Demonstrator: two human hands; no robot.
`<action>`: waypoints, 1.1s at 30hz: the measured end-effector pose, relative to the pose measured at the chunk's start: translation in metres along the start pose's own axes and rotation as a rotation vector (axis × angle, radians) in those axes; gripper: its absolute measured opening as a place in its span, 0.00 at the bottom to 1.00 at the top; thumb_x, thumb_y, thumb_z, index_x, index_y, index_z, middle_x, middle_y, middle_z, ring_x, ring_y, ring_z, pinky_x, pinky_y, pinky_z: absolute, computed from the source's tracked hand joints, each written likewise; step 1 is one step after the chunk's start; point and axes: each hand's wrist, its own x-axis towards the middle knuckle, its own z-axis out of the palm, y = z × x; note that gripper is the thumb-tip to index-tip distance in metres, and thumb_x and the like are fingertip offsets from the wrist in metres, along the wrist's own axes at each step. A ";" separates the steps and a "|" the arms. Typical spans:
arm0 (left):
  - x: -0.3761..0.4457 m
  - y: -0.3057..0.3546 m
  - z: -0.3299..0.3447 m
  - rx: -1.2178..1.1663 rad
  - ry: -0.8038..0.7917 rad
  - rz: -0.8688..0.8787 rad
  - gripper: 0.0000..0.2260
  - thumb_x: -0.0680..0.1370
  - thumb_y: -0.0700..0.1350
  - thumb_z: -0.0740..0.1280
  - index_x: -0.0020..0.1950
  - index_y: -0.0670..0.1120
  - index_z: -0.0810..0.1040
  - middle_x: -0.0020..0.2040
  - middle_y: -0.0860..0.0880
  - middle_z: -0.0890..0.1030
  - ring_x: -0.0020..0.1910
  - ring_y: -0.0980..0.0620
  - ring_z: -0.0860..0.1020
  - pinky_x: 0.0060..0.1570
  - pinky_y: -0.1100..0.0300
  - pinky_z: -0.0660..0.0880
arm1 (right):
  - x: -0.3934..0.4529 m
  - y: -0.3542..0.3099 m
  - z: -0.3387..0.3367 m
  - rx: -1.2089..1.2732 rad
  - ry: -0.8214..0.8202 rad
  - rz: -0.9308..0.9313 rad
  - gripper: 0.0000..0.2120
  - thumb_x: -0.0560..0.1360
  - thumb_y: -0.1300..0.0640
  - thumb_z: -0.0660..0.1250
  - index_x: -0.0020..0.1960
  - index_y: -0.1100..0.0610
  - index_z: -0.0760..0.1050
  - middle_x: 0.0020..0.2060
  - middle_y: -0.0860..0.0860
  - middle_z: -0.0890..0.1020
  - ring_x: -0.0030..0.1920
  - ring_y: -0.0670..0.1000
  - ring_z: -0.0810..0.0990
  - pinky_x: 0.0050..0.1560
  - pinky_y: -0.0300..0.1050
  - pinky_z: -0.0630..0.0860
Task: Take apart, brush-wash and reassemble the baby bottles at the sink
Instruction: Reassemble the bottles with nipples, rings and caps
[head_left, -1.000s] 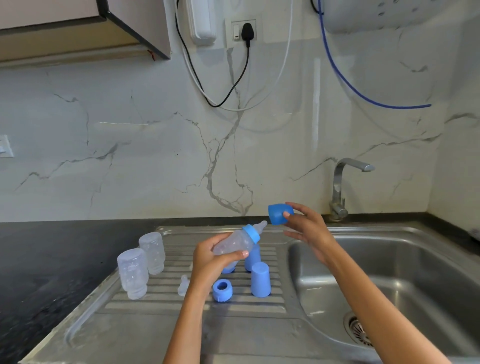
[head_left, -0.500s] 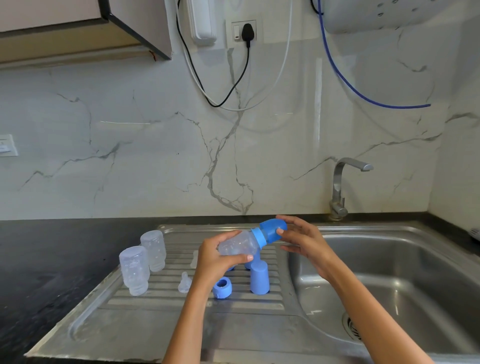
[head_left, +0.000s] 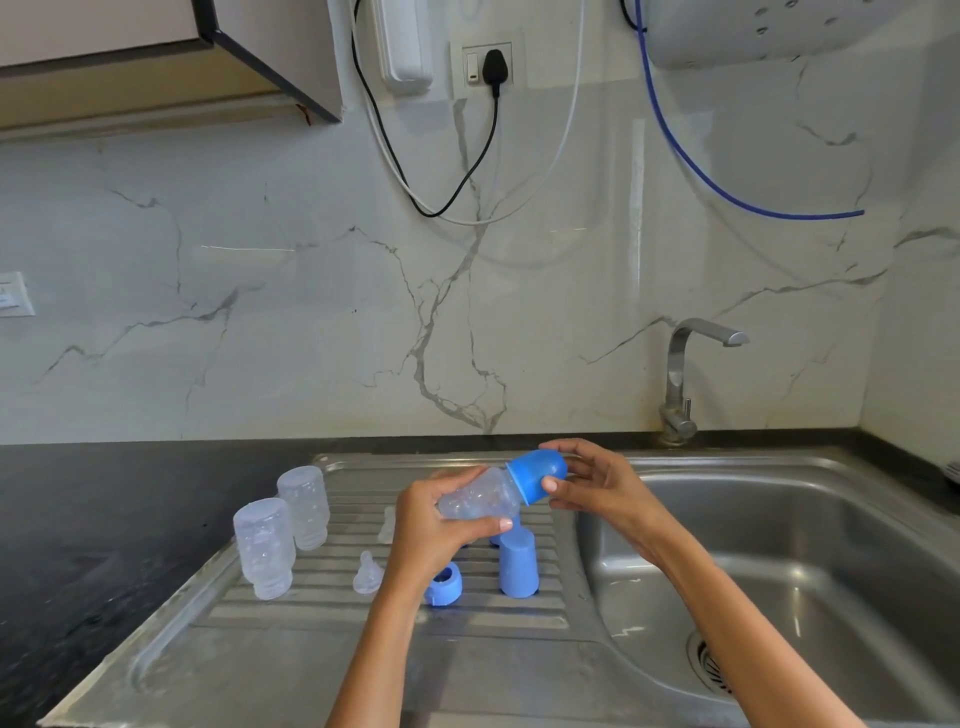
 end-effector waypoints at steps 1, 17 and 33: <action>0.000 0.000 0.000 0.001 0.000 0.005 0.26 0.57 0.41 0.83 0.54 0.48 0.84 0.48 0.51 0.84 0.47 0.56 0.82 0.45 0.65 0.76 | 0.000 0.000 0.000 -0.001 -0.003 -0.010 0.21 0.69 0.58 0.74 0.62 0.56 0.76 0.53 0.56 0.83 0.52 0.56 0.83 0.50 0.45 0.81; -0.003 0.007 0.007 0.039 0.014 0.084 0.26 0.56 0.47 0.81 0.54 0.50 0.84 0.47 0.52 0.82 0.45 0.56 0.80 0.45 0.62 0.77 | 0.001 -0.007 0.001 -0.020 -0.011 -0.048 0.20 0.68 0.57 0.75 0.59 0.58 0.79 0.50 0.56 0.84 0.52 0.55 0.83 0.53 0.48 0.81; -0.005 0.028 -0.005 -0.206 -0.206 -0.024 0.19 0.62 0.49 0.78 0.52 0.48 0.85 0.44 0.46 0.85 0.42 0.54 0.81 0.42 0.61 0.76 | 0.001 -0.009 0.007 0.301 -0.167 -0.087 0.31 0.71 0.55 0.74 0.71 0.59 0.68 0.65 0.57 0.77 0.66 0.55 0.75 0.66 0.46 0.72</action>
